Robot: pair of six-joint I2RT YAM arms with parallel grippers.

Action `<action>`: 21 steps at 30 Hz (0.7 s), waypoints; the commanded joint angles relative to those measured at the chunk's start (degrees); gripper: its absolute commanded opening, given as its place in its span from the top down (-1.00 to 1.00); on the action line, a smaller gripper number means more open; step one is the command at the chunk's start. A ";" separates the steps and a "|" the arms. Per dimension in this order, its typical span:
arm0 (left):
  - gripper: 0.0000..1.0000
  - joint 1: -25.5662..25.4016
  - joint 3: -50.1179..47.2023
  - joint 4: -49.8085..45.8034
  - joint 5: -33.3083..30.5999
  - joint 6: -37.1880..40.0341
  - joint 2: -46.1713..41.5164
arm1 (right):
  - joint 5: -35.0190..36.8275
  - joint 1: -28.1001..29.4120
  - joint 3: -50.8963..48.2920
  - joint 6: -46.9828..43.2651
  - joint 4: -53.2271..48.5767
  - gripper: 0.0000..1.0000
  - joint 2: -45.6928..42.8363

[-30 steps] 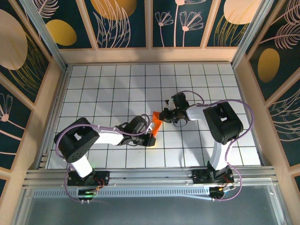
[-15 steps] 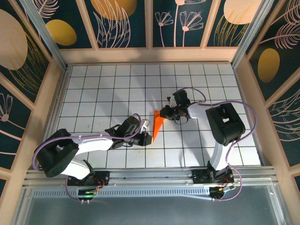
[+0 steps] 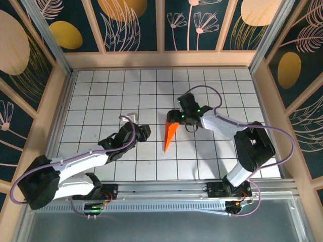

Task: Fold a paper plane with a square sheet of paper (fold left side to right side)
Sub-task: Fold the wing for the fifth time at the center of the table, then turn over the paper plane at the center of the table.

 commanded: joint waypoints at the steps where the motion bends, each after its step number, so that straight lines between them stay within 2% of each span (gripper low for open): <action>1: 0.01 0.44 -2.15 -1.97 -9.94 -1.44 -2.03 | 10.52 3.76 3.86 6.40 -8.25 -0.56 3.50; 5: -0.06 0.50 -2.56 -3.04 -11.03 -0.02 -2.28 | 15.58 7.70 9.90 9.23 -13.61 -0.58 10.48; 10: -0.09 0.52 -2.77 -4.16 -11.80 0.62 -2.23 | 17.21 10.34 13.32 10.38 -14.73 -0.53 15.14; 18: -0.09 0.51 -2.94 -3.99 -11.78 1.18 -2.01 | 18.63 10.53 12.36 11.59 -15.83 -0.24 14.88; 21: -0.09 0.51 -2.67 -3.90 -11.67 1.23 -1.50 | 18.32 10.49 11.91 11.71 -15.77 -0.01 14.28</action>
